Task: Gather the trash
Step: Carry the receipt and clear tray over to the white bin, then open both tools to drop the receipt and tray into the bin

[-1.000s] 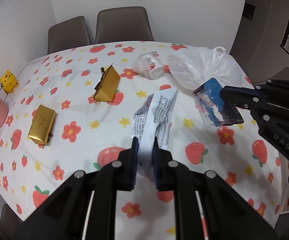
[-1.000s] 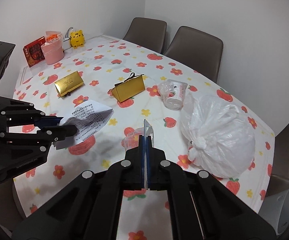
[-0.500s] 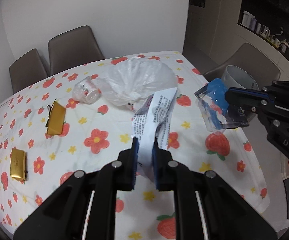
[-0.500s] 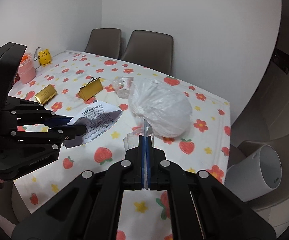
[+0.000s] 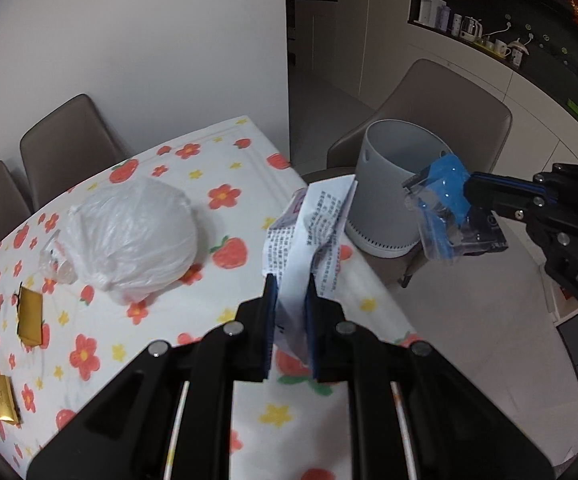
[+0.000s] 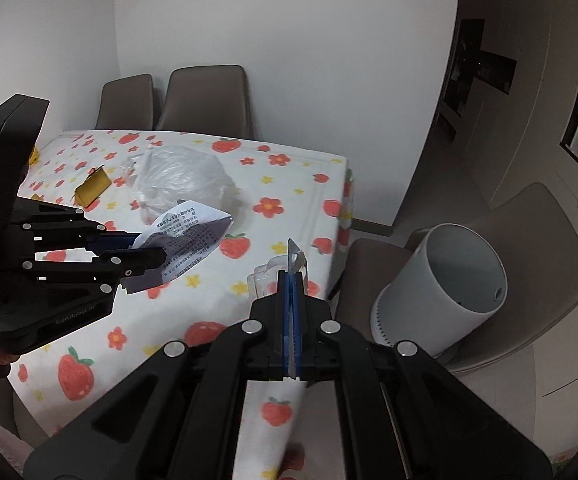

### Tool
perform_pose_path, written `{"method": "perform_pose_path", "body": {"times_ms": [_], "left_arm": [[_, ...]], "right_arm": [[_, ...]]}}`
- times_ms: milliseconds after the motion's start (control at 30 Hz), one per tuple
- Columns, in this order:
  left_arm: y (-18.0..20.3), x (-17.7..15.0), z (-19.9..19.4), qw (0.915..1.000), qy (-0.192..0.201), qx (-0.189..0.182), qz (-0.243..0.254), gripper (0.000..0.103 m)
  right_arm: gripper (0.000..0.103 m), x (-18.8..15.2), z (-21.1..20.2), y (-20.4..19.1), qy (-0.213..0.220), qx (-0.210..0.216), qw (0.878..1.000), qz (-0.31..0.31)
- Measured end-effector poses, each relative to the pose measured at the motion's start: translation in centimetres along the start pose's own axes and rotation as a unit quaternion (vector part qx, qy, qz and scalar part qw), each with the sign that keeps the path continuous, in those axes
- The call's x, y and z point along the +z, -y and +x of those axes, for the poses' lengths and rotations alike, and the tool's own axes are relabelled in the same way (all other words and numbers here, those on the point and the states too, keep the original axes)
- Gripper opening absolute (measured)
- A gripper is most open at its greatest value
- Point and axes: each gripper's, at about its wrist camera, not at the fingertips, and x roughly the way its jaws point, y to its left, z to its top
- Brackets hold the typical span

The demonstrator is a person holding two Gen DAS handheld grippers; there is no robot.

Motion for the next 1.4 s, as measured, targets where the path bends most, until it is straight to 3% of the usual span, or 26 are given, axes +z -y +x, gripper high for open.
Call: {"method": "perform_pose_path", "body": {"times_ms": [300,533,833,1233,1267,1333,1367,1400], "left_arm": [[10.2,9.1,6.8,0.9989,0.013,-0.034,0.029,0.014],[15.5,15.6,12.9,0.9982,0.016,-0.046,0.037,0.014],[18.4,21.1,18.2,0.9977,0.012,-0.044,0.051,0.014],[18.9,23.2,21.9,0.9984,-0.009,-0.034,0.044,0.017],[19.0,23.2,22.2,0.9983,-0.013,-0.037,0.043,0.019],[18.9,23.2,22.7,0.9986,-0.018,-0.034,0.036,0.043],[18.8,23.2,22.8,0.9989,-0.016,-0.029,0.032,0.066],[18.8,23.1,22.7,0.9992,-0.011,-0.026,0.029,0.076]], "right_arm": [[0.001,0.7,0.7,14.6,0.009,-0.048,0.998,0.034],[0.001,2.4,3.5,23.1,0.019,-0.065,0.996,0.051],[0.001,3.6,7.2,29.4,0.02,-0.074,0.994,0.072],[0.002,3.7,10.2,33.1,0.005,-0.074,0.993,0.092],[0.002,3.5,10.5,33.2,0.0,-0.075,0.992,0.099],[0.01,3.3,10.9,33.3,-0.006,-0.078,0.992,0.103],[0.014,3.1,11.0,33.3,-0.006,-0.081,0.991,0.105],[0.018,3.0,11.0,33.4,-0.005,-0.08,0.991,0.106]]}}
